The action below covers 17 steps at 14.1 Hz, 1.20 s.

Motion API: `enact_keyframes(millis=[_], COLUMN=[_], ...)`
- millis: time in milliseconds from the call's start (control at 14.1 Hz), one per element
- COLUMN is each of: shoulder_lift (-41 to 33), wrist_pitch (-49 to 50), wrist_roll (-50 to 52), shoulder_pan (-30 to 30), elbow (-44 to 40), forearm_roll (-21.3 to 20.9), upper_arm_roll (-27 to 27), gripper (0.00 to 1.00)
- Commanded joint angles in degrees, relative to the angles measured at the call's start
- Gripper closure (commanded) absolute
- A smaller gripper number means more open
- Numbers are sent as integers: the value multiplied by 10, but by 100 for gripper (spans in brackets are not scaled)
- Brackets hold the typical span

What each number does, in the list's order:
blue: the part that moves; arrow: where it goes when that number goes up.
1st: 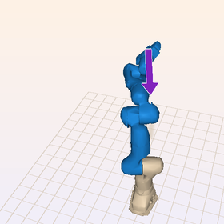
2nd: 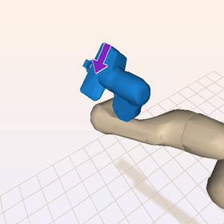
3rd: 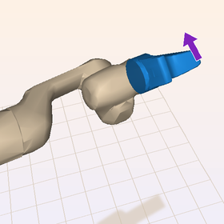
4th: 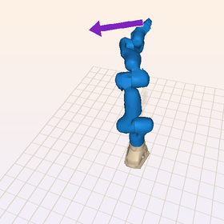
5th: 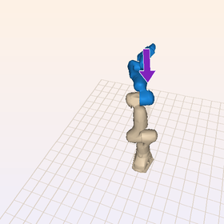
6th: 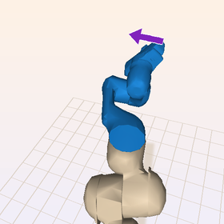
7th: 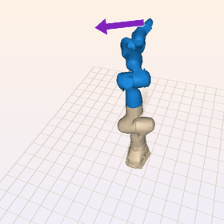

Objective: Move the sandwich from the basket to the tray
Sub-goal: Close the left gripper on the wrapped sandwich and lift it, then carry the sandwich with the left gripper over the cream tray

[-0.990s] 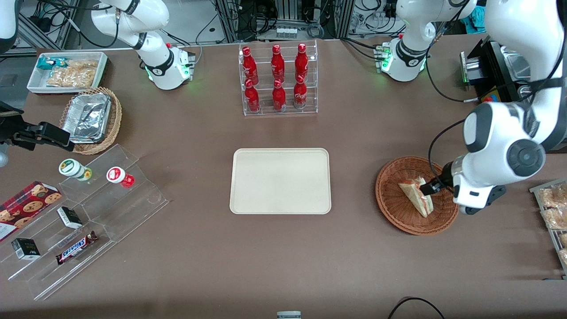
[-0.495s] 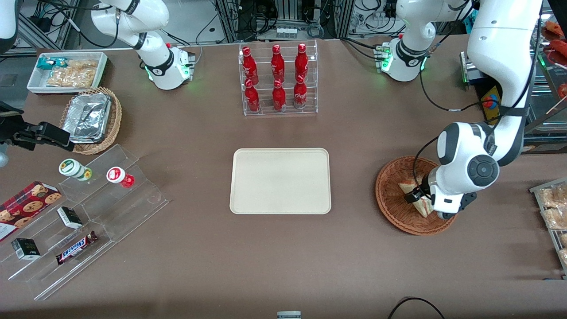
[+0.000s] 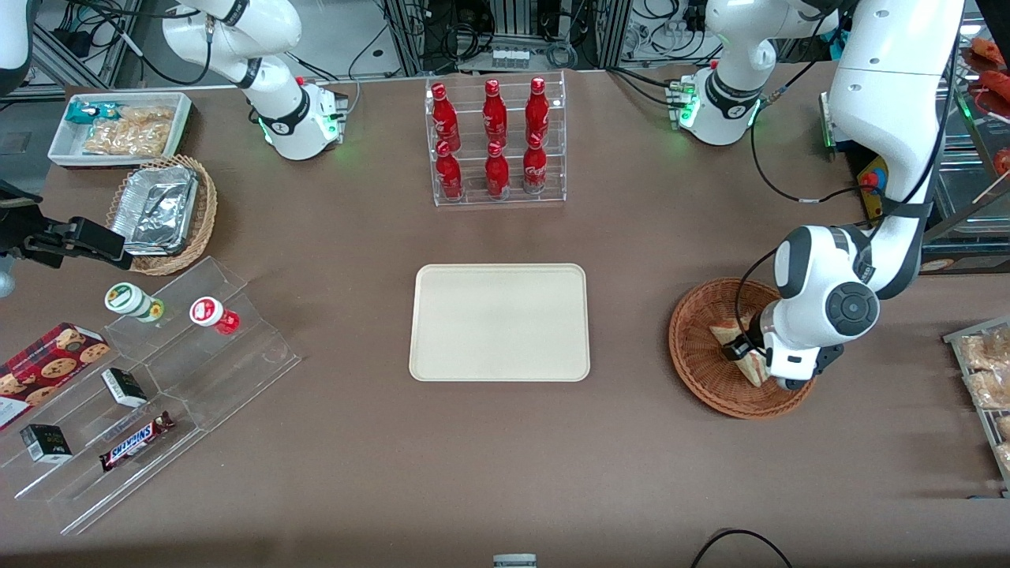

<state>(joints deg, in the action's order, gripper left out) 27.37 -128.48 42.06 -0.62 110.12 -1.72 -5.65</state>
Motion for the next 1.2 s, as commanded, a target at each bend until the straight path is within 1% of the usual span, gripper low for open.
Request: enact_keyframes(millis=[0,141,354,495,636,848,1131], shoulder_lift=[-9,-19,-21,-14,7,63,154], wrist_pitch=[-4,22,119,174,179,177,175], wrist_roll=[10,8,9,6,9,14,74], shoulder_pan=[-5,-12,-65,-116,-167,-248,-326], elbow=[-6,-33,-114,-172,-220,-289,-385], forearm_roll=[-12,-15,-28,-29,-27,-21,-15], upper_arm_roll=[2,-1,-1,-1,-1,-1,-1], gripper=[70,71,71,70,70,68,68])
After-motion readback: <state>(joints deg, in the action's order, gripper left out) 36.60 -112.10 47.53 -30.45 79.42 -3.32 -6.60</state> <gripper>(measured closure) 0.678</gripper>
